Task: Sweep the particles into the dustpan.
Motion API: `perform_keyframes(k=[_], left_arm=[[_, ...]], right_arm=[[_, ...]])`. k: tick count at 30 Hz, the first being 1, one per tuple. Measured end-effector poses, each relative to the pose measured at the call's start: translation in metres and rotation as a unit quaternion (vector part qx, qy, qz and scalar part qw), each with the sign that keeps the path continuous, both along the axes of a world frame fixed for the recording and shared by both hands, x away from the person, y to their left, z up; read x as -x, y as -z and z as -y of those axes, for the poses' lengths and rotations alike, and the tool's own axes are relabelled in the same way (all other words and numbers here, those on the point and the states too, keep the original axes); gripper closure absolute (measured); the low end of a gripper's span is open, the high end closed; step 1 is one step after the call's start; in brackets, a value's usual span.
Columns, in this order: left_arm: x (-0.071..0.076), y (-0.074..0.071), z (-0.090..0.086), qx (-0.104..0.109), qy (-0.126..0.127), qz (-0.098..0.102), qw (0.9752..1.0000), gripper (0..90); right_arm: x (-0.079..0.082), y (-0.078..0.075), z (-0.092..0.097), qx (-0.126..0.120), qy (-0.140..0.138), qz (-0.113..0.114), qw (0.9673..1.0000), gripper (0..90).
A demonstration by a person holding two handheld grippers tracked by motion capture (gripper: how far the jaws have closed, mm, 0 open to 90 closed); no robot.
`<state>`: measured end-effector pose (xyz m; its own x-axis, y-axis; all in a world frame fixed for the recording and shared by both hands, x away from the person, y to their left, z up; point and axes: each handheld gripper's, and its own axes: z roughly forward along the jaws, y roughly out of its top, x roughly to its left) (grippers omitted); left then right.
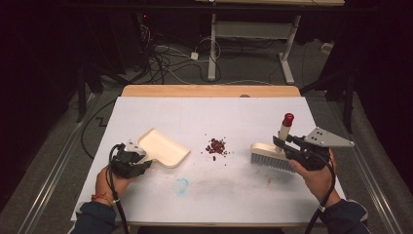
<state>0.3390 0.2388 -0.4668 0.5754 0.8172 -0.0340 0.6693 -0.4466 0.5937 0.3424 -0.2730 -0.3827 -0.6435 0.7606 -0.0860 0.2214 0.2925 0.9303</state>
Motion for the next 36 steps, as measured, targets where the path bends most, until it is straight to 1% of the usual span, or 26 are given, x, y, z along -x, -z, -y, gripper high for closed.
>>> perform_keyframes(k=[1,3,4,5,8,9,11,12,13,14,15,20,21,22,23,24,25,28,29,30,31,32,33,34,35,36], left_arm=[[0.0,0.0,0.0,0.0,0.0,0.0,1.0,63.7],[0.006,-0.001,0.001,-0.005,0.008,0.0,1.0,63.7],[0.01,-0.002,0.001,-0.008,0.012,0.0,0.9999,63.7],[0.013,-0.002,0.002,-0.005,0.014,-0.001,0.9999,63.7],[0.025,-0.003,0.007,-0.005,0.035,-0.005,0.9994,63.7],[0.025,-0.003,0.007,-0.005,0.035,-0.005,0.9994,63.7],[0.031,-0.002,0.011,-0.005,0.047,-0.004,0.9989,63.7],[0.031,-0.002,0.011,-0.005,0.047,-0.004,0.9989,63.7],[0.034,-0.002,0.014,-0.006,0.056,-0.003,0.9984,63.7],[0.034,-0.002,0.014,-0.006,0.056,-0.003,0.9984,63.7],[0.035,-0.002,0.019,-0.005,0.064,-0.004,0.9979,63.7],[0.038,-0.002,0.032,-0.011,0.084,-0.003,0.9964,63.7],[0.039,-0.001,0.036,-0.01,0.086,-0.004,0.9962,63.7],[0.039,-0.002,0.038,-0.011,0.092,-0.005,0.9957,63.7],[0.04,-0.002,0.041,-0.011,0.094,-0.006,0.9955,63.7],[0.04,-0.002,0.044,-0.014,0.095,-0.005,0.9954,63.7],[0.04,-0.002,0.046,-0.016,0.095,-0.005,0.9953,63.7],[0.041,-0.001,0.05,-0.013,0.098,-0.005,0.9951,63.7],[0.042,-0.001,0.052,-0.013,0.098,-0.005,0.9951,63.6],[0.041,-0.001,0.053,-0.014,0.1,-0.003,0.9949,63.6],[0.041,-0.001,0.054,-0.011,0.1,-0.003,0.9949,63.6],[0.04,-0.001,0.054,-0.011,0.1,-0.004,0.9949,63.6],[0.038,0.0,0.056,-0.009,0.099,-0.005,0.9951,63.6],[0.038,0.0,0.056,-0.009,0.099,-0.005,0.9951,63.6],[0.038,0.001,0.058,-0.011,0.098,-0.006,0.9951,63.6],[0.038,0.001,0.058,-0.011,0.098,-0.006,0.9951,63.6]], right_arm=[[0.0,0.0,0.0,0.0,0.0,0.0,1.0,70.4],[-0.012,-0.003,-0.007,-0.005,0.003,0.001,1.0,70.3],[-0.012,-0.003,-0.007,-0.005,0.003,0.001,1.0,70.3],[-0.021,-0.004,-0.014,-0.002,0.007,0.003,1.0,70.3],[-0.035,-0.006,-0.027,-0.002,0.014,0.003,0.9999,70.3],[-0.041,-0.006,-0.031,-0.003,0.014,0.002,0.9999,70.3],[-0.053,-0.005,-0.04,-0.006,0.017,0.0,0.9998,70.4],[-0.053,-0.005,-0.04,-0.006,0.017,0.0,0.9998,70.4],[-0.065,-0.005,-0.049,-0.004,0.027,-0.004,0.9996,70.4],[-0.071,-0.004,-0.053,-0.006,0.032,-0.002,0.9995,70.4],[-0.077,-0.005,-0.058,-0.008,0.036,-0.003,0.9993,70.3],[-0.104,-0.004,-0.081,0.001,0.061,-0.005,0.9981,70.4],[-0.104,-0.004,-0.081,0.001,0.061,-0.005,0.9981,70.4],[-0.113,-0.001,-0.091,0.005,0.068,-0.005,0.9976,70.4],[-0.117,0.0,-0.096,0.007,0.07,-0.005,0.9975,70.4],[-0.117,0.0,-0.096,0.007,0.07,-0.005,0.9975,70.4],[-0.122,0.001,-0.105,0.01,0.075,0.001,0.9971,70.4],[-0.126,0.003,-0.112,0.001,0.079,0.007,0.9969,70.4],[-0.125,0.007,-0.118,-0.021,0.072,0.022,0.997,70.4],[-0.125,0.007,-0.118,-0.021,0.072,0.022,0.997,70.4],[-0.123,0.013,-0.125,-0.032,0.074,0.028,0.9963,70.4],[-0.123,0.013,-0.125,-0.032,0.074,0.028,0.9963,70.4],[-0.123,0.019,-0.135,-0.024,0.064,0.018,0.9975,70.4],[-0.123,0.019,-0.135,-0.024,0.064,0.018,0.9975,70.4],[-0.121,0.026,-0.143,-0.017,0.054,0.015,0.9983,70.4],[-0.119,0.028,-0.145,-0.024,0.047,0.014,0.9985,70.4]])
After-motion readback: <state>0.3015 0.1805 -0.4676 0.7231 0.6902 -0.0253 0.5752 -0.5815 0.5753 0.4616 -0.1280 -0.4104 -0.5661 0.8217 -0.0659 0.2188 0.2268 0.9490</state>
